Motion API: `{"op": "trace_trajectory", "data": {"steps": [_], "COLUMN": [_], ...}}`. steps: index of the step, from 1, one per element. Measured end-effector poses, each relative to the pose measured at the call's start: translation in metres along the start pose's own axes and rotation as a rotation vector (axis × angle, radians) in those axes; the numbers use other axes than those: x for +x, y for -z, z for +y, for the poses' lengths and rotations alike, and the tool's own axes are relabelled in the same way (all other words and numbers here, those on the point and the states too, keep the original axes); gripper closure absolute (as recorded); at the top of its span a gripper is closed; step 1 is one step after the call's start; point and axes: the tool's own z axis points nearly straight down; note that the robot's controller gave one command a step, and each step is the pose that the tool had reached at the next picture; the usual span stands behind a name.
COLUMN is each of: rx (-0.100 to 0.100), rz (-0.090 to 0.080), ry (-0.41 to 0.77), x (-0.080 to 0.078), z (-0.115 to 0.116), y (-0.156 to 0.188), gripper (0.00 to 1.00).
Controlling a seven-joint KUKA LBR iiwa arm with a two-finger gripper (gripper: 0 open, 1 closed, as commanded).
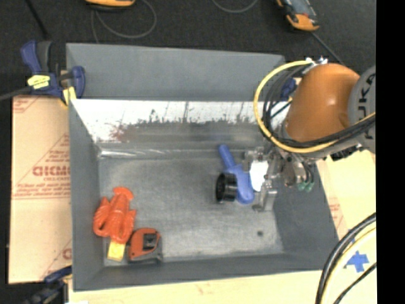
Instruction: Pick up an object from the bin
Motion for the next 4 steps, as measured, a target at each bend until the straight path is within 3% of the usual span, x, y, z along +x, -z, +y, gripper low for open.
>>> {"op": "trace_trajectory", "data": {"steps": [1,2,3,4], "rx": [-0.001,-0.002,0.0,-0.002], "rz": [0.001,0.001,0.001,0.004], "ry": [0.115,0.142,0.195,0.147], "x": [-0.016,-0.028,-0.043,-0.035], "z": [0.037,0.038,0.013,0.007], "y": [0.008,0.007,-0.022,-0.037], "gripper": [0.0,0.0,0.0,0.0]}}
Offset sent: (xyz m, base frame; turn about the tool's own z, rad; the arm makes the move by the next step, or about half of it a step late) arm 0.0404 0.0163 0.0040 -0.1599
